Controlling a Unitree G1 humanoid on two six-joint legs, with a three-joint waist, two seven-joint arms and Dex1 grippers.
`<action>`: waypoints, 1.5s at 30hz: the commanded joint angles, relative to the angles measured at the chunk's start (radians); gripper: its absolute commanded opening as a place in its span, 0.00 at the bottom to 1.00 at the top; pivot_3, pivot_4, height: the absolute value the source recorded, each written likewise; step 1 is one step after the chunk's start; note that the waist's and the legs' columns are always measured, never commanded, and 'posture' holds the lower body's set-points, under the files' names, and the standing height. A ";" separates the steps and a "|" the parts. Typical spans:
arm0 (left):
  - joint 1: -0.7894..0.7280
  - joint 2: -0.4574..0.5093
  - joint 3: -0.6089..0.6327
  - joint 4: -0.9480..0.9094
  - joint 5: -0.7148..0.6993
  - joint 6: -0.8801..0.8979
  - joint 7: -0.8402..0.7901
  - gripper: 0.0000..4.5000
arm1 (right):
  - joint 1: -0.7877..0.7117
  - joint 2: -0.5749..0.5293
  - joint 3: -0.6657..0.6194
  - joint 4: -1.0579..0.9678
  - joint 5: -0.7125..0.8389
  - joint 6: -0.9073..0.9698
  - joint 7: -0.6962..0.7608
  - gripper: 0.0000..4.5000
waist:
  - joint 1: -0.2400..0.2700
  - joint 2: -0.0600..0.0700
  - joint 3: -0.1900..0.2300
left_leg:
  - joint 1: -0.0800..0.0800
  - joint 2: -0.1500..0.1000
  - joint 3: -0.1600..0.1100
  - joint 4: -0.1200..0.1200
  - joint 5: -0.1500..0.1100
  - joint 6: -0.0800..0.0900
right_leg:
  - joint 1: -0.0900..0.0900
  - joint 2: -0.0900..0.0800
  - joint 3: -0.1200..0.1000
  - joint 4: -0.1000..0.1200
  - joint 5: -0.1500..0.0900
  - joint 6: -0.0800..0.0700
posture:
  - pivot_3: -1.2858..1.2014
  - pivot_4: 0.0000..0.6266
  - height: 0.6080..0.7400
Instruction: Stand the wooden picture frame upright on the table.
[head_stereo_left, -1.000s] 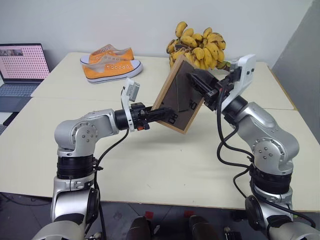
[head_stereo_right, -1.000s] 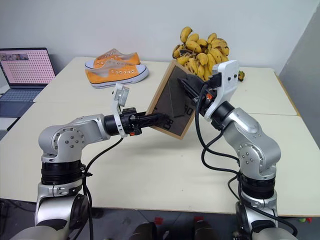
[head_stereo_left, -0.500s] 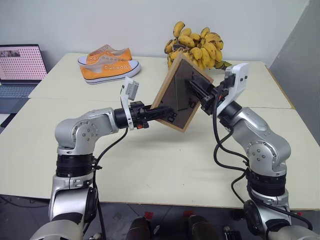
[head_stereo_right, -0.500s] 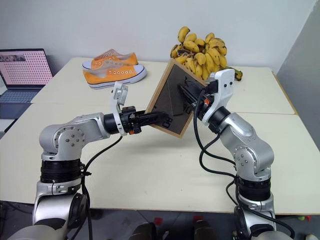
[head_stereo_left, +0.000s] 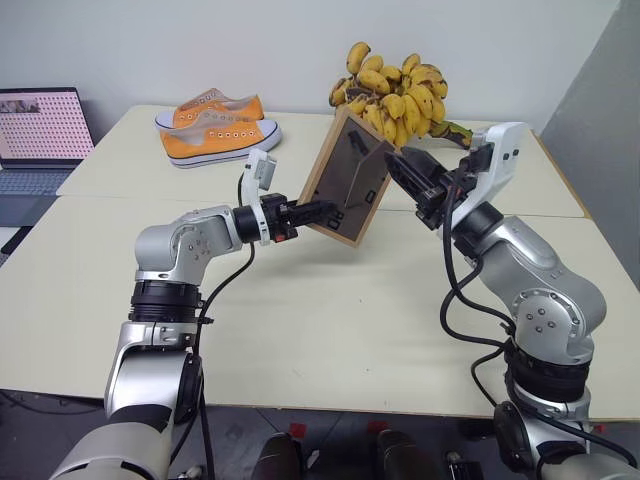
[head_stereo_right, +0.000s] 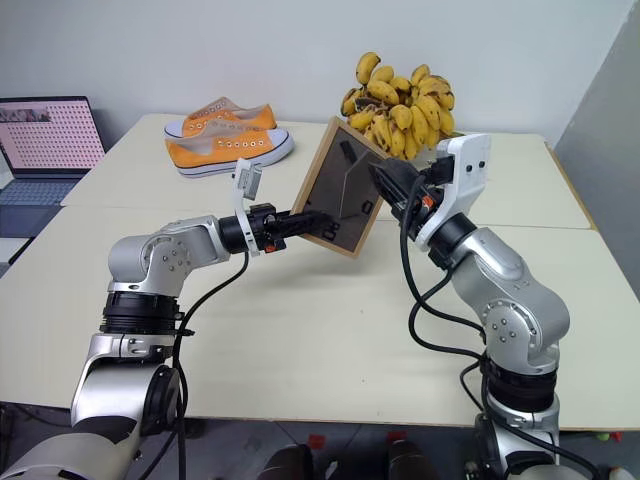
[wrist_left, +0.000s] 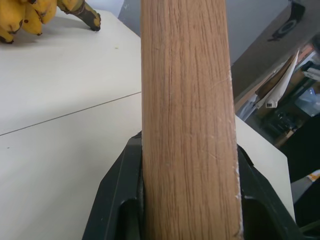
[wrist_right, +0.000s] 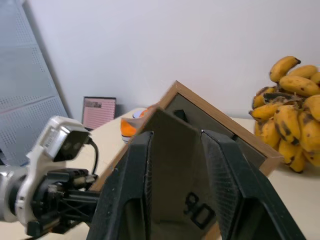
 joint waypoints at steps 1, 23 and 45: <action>-0.057 0.001 0.019 -0.060 -0.030 -0.001 -0.023 0.29 | 0.020 -0.051 0.003 0.013 -0.054 -0.055 0.024 0.35 | 0.000 0.000 0.000 | 0.000 0.000 0.000 0.000 0.000 0.000 | 0.000 0.000 0.000 0.000 0.000 0.000 | 0.52 0.24 1.00; 0.017 0.012 0.259 -0.341 -0.377 0.723 0.251 0.29 | 0.062 -0.461 0.417 0.692 -1.341 -1.530 -0.282 0.82 | -0.016 0.000 0.000 | 0.001 -0.001 0.002 0.005 0.000 -0.001 | 0.000 0.000 0.003 0.004 0.000 0.000 | 0.52 0.24 1.00; 0.048 -0.009 0.333 -0.246 -0.692 0.723 0.590 0.29 | -0.213 -0.355 0.483 1.052 -1.557 -1.610 -0.693 0.45 | -0.004 0.000 0.000 | 0.001 -0.002 0.001 0.013 0.002 -0.004 | 0.000 -0.001 0.003 0.014 0.000 0.000 | 0.52 0.24 1.00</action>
